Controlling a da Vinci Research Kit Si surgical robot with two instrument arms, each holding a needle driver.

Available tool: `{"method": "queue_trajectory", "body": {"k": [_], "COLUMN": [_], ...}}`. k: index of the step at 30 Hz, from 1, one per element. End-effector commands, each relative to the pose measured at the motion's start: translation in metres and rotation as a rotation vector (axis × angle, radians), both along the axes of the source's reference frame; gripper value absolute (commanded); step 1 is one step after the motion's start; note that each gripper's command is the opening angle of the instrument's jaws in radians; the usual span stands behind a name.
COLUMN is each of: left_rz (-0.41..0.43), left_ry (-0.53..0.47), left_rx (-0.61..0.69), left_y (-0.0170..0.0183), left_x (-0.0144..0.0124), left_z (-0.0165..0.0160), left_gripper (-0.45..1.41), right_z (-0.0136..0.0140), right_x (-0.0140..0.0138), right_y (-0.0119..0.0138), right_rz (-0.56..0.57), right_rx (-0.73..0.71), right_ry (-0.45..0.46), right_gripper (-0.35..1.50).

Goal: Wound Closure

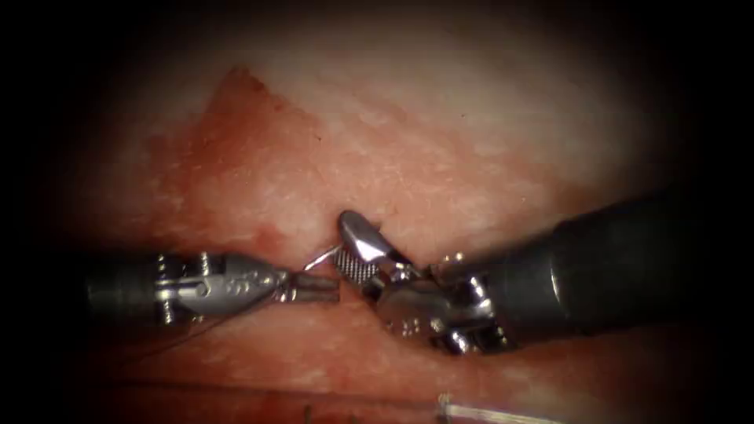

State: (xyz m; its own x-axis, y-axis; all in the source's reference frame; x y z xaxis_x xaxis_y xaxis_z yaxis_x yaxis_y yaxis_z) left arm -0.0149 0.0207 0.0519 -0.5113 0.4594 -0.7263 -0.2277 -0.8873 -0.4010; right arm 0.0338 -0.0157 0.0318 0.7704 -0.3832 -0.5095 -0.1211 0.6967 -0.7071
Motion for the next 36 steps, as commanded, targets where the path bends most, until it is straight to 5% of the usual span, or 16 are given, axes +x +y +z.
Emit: {"method": "queue_trajectory", "body": {"k": [1,15,20,26,28,31,36], "left_rz": [-0.003,-0.006,-0.006,-0.006,-0.005,-0.005,-0.009], "left_ry": [0.000,0.000,0.000,0.000,0.000,-0.001,-0.001], "left_rx": [0.007,0.012,0.012,0.012,0.012,0.012,0.017], "left_y": [-0.0003,-0.0004,-0.0004,-0.0004,-0.0004,-0.0004,-0.0004], "left_x": [-0.0005,-0.0005,-0.0004,-0.0004,-0.0004,-0.0004,-0.0004], "left_z": [0.0006,0.0006,0.0006,0.0006,0.0005,0.0005,0.0005], "left_gripper": [-0.25,-0.25,-0.25,-0.25,-0.25,-0.27,-0.27], "right_z": [0.0004,0.0001,0.0001,0.0001,0.0002,0.0002,0.0005], "right_x": [0.0004,0.0007,0.0011,0.0016,0.0017,0.0016,0.0014], "right_y": [-0.0005,-0.0003,-0.0002,-0.0001,-0.0001,-0.0002,-0.0001], "right_rz": [0.003,0.015,0.015,0.012,0.012,0.006,-0.004], "right_rx": [0.005,0.004,0.002,0.001,0.001,0.005,0.013], "right_ry": [0.006,0.036,0.039,0.043,0.043,0.042,0.037], "right_gripper": [0.38,0.56,0.77,0.77,0.65,0.11,-0.35]}}
